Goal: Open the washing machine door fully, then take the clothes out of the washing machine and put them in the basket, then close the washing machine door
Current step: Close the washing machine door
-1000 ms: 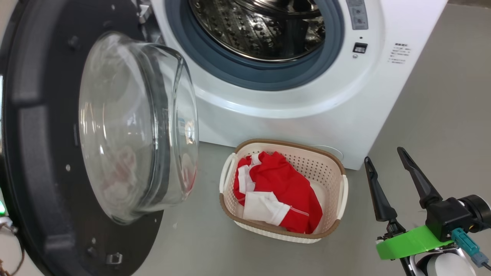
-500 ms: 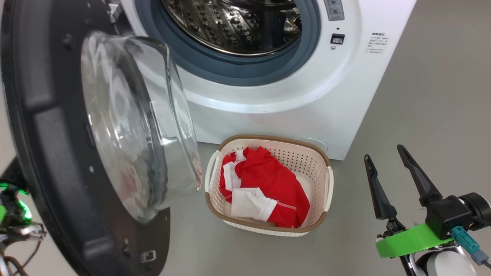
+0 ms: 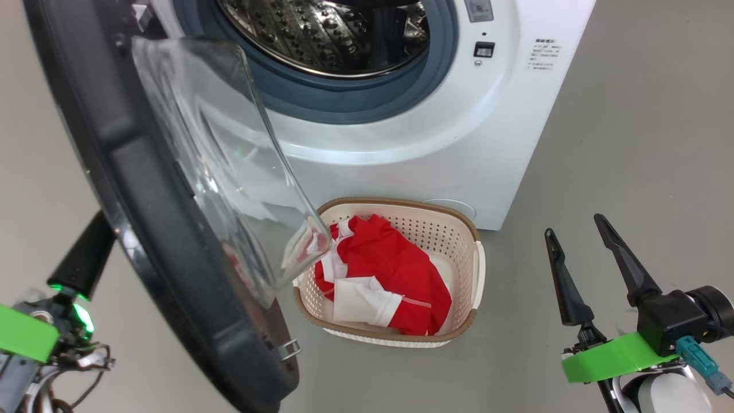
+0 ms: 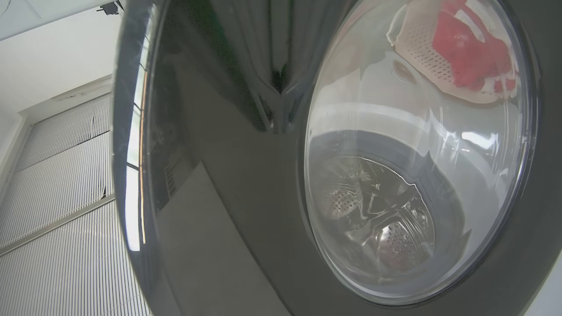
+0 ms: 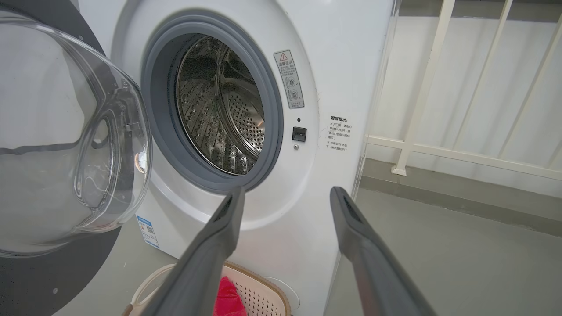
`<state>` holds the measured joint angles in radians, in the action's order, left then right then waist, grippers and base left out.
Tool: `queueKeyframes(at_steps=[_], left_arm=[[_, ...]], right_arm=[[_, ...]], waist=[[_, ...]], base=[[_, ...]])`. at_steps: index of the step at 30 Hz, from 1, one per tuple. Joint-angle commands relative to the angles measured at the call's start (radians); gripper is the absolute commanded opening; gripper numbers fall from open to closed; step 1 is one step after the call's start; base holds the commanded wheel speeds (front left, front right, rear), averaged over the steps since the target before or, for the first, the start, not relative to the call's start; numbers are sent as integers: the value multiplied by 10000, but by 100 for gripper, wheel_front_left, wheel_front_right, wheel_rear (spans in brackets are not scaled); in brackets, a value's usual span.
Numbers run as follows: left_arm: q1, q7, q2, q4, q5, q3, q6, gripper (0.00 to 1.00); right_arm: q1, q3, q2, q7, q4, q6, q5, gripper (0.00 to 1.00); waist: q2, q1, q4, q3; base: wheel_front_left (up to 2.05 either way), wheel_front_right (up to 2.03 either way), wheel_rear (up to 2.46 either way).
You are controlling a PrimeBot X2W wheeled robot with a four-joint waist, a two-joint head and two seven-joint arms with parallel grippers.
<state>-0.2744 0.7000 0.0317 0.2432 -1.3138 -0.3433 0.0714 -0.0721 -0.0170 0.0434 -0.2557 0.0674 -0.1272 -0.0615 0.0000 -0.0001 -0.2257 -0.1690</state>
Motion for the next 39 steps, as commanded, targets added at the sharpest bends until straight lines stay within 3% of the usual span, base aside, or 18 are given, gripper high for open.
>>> queueKeyframes(at_steps=[1, 15, 16, 17, 18, 20, 28, 30, 33, 39], left_arm=[[34, -70, 187, 456, -73, -49, 11, 0], [377, -1096, 227, 380, 439, 187, 92, 2], [406, -1197, 259, 327, 576, 168, 49, 13], [441, -1273, 308, 280, 715, 174, -31, 33], [476, -1318, 352, 243, 801, 193, -153, 46], [555, -1467, 496, 204, 998, 168, -523, 100], [905, -3502, 1127, -489, 3407, 111, -1653, 100], [952, -3840, 1174, -556, 3768, 147, -1717, 100], [1168, -4904, 1414, -804, 5261, 387, -1806, 100], [1500, -6879, 1440, -1059, 7238, 948, -1884, 100]], right_arm=[[-380, 252, 68, -61, -246, -35, -73, 100], [-291, 218, 68, -61, -223, -35, -40, 100], [-279, 226, 68, -61, -211, -35, -37, 100], [-267, 237, 68, -61, -196, -35, -40, 100], [-256, 253, 68, -61, -179, -35, -45, 100], [-249, 267, 68, -61, -153, -35, -47, 100], [-196, 306, 68, -61, -124, -35, -63, 100], [-187, 316, 68, -61, -126, -35, -60, 100], [-187, 359, 68, -61, -114, -35, -54, 100], [-183, 419, 68, -61, -99, -35, -93, 100]], waist=[[0, 1, 59, -20], [0, 1, 27, 54], [0, 1, -1, 73], [0, 1, -29, 99], [0, 1, -57, 120], [0, 1, -114, 153], [0, 1, -340, 228], [0, 1, -363, 227], [0, 1, -408, 232], [0, 1, -401, 280]], base=[[0, 0, 0], [0, 0, 0], [0, 0, 0], [0, 0, 0], [0, 0, 0], [0, 0, 0], [0, 0, 0], [0, 0, 0], [0, 0, 0], [0, 0, 0]])
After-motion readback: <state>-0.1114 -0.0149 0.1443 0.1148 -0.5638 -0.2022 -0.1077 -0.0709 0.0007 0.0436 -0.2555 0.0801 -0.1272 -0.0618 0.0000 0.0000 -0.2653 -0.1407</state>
